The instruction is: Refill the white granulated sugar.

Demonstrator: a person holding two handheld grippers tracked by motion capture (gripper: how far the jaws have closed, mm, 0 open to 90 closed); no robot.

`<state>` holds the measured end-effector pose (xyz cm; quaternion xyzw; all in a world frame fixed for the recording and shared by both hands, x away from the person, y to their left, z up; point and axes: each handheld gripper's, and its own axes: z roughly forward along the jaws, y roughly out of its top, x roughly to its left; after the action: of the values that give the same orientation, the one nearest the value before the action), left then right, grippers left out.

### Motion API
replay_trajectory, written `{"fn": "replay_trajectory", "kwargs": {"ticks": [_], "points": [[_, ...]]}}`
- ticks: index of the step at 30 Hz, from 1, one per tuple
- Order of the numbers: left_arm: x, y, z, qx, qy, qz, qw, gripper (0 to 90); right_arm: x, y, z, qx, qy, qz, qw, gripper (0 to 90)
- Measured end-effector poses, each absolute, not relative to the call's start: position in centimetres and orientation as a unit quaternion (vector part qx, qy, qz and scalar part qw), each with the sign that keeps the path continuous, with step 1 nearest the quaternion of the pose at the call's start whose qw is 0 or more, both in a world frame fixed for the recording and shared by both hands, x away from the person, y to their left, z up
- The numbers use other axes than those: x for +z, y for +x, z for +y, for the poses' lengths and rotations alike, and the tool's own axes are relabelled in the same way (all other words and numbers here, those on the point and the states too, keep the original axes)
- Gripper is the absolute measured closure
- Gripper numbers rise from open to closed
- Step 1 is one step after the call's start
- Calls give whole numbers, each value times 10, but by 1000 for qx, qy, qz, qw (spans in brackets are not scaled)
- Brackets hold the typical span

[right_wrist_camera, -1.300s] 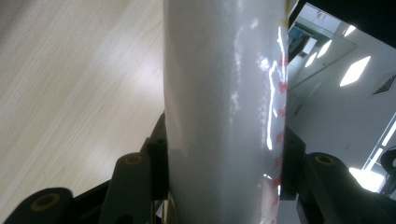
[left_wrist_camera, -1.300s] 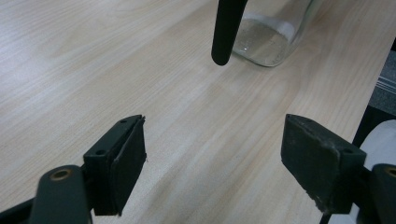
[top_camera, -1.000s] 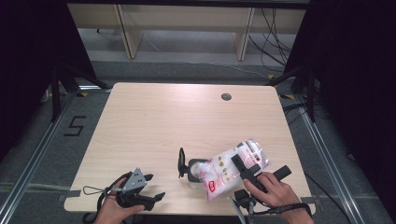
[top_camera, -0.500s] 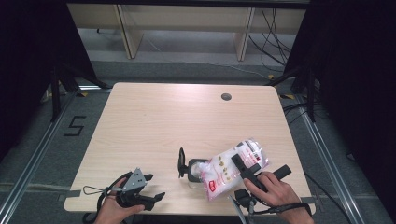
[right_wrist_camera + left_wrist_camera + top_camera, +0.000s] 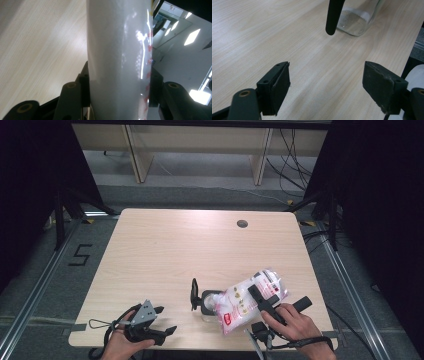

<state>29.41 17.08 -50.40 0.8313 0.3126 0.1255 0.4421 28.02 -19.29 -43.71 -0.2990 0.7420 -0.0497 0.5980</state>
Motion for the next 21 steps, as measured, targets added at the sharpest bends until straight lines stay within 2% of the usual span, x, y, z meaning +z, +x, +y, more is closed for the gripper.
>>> {"fn": "replay_trajectory", "kwargs": {"ticks": [21], "points": [[-501, 296, 174, 131, 845, 296, 427, 217, -439, 282, -195, -46, -294, 744, 598, 556]]}}
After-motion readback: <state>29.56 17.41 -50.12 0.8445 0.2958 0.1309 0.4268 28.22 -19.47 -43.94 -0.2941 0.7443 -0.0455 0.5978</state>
